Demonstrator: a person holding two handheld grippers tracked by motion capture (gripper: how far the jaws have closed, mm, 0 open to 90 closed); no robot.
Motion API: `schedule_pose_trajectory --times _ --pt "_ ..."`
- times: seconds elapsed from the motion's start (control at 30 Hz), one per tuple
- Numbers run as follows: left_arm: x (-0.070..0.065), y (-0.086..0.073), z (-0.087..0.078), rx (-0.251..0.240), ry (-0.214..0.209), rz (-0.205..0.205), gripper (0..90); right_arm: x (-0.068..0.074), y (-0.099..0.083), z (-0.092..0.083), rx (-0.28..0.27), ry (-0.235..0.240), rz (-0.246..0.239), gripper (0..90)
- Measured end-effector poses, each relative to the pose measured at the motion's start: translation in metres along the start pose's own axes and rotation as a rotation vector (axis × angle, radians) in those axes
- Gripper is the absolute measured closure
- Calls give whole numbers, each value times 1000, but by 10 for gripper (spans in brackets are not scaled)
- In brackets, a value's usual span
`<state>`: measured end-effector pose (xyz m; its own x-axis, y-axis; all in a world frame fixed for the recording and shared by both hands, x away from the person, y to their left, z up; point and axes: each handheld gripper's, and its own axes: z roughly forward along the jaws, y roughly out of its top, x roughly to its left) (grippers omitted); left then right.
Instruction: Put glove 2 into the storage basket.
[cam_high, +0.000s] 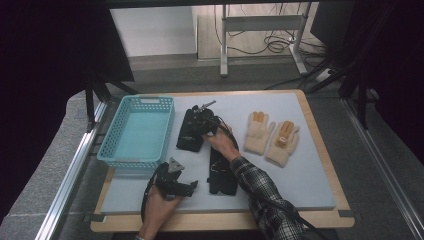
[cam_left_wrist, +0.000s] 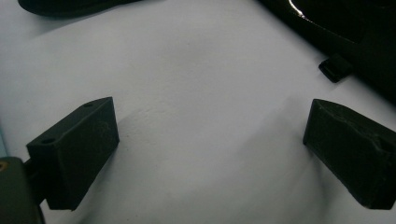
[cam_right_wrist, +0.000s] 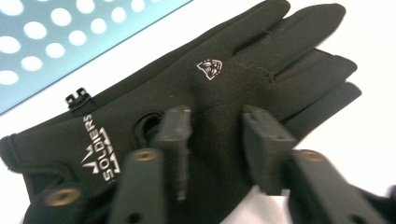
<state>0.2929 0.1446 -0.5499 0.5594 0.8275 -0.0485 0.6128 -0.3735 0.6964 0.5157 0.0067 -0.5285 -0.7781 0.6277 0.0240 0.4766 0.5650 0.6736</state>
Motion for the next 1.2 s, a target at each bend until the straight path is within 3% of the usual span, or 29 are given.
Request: schedule_pose_trajectory --times 0.07,0.27,0.47,0.87,1.07,1.1,1.13,1.2 --pt "0 0 0 0 0 0 37 4 0 -2 4 -7 -23 787" --pt "0 0 0 -2 0 0 37 8 1 -6 -1 -20 -51 814" --pt "0 0 0 -2 0 0 37 9 6 -24 -25 15 -58 814" --pt "0 0 0 2 1 2 37 15 5 -89 -104 72 -56 811" --pt "0 0 0 -2 1 2 37 20 -11 -132 -131 89 -47 810" --pt "0 0 0 -2 1 2 37 20 -11 -132 -131 89 -47 810" --pt "0 0 0 -2 2 2 37 23 -17 -144 -137 93 -51 809" --pt "0 0 0 -2 2 2 37 25 -21 -150 -142 95 -54 809"
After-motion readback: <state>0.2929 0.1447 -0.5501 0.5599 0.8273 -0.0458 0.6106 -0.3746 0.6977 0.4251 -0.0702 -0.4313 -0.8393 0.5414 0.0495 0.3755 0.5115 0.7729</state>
